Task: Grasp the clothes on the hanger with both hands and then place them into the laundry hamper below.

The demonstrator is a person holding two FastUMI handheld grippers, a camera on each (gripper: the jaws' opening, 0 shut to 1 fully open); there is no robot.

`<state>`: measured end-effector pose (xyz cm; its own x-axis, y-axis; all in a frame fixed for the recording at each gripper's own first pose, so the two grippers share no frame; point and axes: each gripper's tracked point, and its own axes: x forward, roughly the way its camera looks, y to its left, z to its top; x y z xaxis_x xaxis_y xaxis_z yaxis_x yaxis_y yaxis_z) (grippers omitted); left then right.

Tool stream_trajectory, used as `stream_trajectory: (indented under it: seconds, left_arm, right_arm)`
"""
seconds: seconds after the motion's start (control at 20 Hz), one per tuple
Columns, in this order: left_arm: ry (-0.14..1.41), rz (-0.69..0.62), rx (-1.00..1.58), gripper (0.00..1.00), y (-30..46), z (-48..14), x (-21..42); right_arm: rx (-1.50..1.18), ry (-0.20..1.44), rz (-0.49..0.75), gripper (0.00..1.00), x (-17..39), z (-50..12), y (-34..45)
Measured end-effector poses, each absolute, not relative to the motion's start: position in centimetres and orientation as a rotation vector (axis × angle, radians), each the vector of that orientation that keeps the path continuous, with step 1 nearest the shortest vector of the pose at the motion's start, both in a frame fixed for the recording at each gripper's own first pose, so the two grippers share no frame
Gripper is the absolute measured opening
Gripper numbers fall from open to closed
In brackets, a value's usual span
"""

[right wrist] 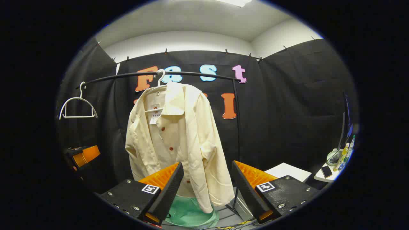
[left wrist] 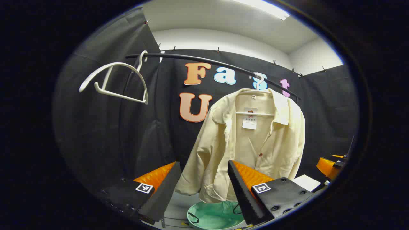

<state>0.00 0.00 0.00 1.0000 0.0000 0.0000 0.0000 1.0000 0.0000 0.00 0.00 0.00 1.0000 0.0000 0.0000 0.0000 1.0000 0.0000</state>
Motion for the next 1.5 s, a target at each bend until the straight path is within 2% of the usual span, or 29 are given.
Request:
stream_trajectory:
  seconds: [0.1, 0.2, 0.3, 0.35, 0.4, 0.45, 0.5, 0.65, 0.7, 0.8, 0.9, 0.95, 1.0, 1.15, 1.2, 1.35, 1.4, 1.5]
  left_arm:
    - [0.033, -0.005, 0.017, 0.97, -0.2, 0.3, -0.1]
    - [-0.009, -0.025, 0.003, 1.0, -0.2, 3.1, -0.3]
    - [-0.045, -0.061, 0.041, 0.97, -0.2, 5.2, -0.1]
    - [-0.072, -0.077, 0.058, 1.0, -0.2, 6.2, 0.2]
    - [-0.099, -0.083, 0.07, 0.94, 0.1, 7.4, 0.4]
    - [-0.119, -0.087, 0.073, 1.0, 0.5, 8.2, 0.6]
    - [-0.124, -0.086, 0.075, 0.97, 0.9, 8.6, 0.8]
    - [-0.09, -0.094, 0.051, 0.97, 1.9, 8.3, 1.1]
    - [-0.075, -0.099, 0.026, 1.0, 2.2, 7.9, 1.3]
    - [-0.031, -0.101, -0.027, 0.97, 2.9, 6.9, 2.1]
    - [0.011, -0.107, -0.069, 1.0, 3.3, 6.0, 2.5]
    - [0.011, -0.106, -0.077, 0.93, 3.5, 6.1, 2.5]
    - [0.008, -0.099, -0.07, 0.97, 3.9, 6.3, 2.6]
    - [-0.008, -0.074, -0.037, 0.93, 4.6, 6.3, 2.5]
    - [-0.01, -0.072, -0.035, 0.97, 4.7, 6.4, 2.5]
    - [0.001, -0.068, -0.047, 0.97, 5.1, 6.1, 2.3]
    - [0.005, -0.068, -0.052, 1.0, 5.1, 6.0, 2.2]
    - [0.005, -0.059, -0.056, 0.97, 5.8, 6.0, 1.8]
  right_arm:
    - [-0.017, -0.004, 0.0, 0.95, -0.3, 1.3, 0.2]
    - [-0.03, -0.016, -0.019, 0.94, -0.5, 2.9, 0.2]
    - [-0.029, -0.026, -0.04, 0.95, -0.6, 4.0, 0.6]
    - [-0.022, -0.035, -0.044, 0.94, -0.6, 4.5, 1.2]
    - [-0.017, -0.038, -0.055, 0.94, -0.5, 5.0, 1.5]
    - [-0.015, -0.034, -0.068, 0.95, -0.6, 5.1, 1.9]
    - [-0.01, -0.033, -0.074, 0.95, -0.8, 5.1, 2.2]
    - [0.005, -0.028, -0.081, 0.94, -1.0, 5.7, 3.8]
    - [0.002, -0.027, -0.082, 0.94, -1.0, 5.8, 4.2]
    - [-0.004, -0.016, -0.086, 0.94, -0.7, 5.6, 4.7]
    - [0.006, -0.004, -0.088, 0.94, -0.7, 5.2, 5.0]
    - [0.01, -0.002, -0.088, 0.94, -0.7, 5.1, 5.1]
    - [0.008, 0.001, -0.088, 0.94, -0.7, 5.2, 5.0]
    - [-0.008, 0.011, -0.08, 0.94, -0.4, 5.2, 5.7]
    - [-0.006, 0.014, -0.067, 0.94, -0.2, 5.2, 6.4]
    - [0.01, 0.016, -0.027, 0.94, 0.9, 5.7, 9.0]
    - [0.007, 0.015, -0.014, 0.94, 1.4, 5.9, 9.8]
    - [-0.003, 0.021, 0.002, 0.94, 2.5, 5.9, 11.2]
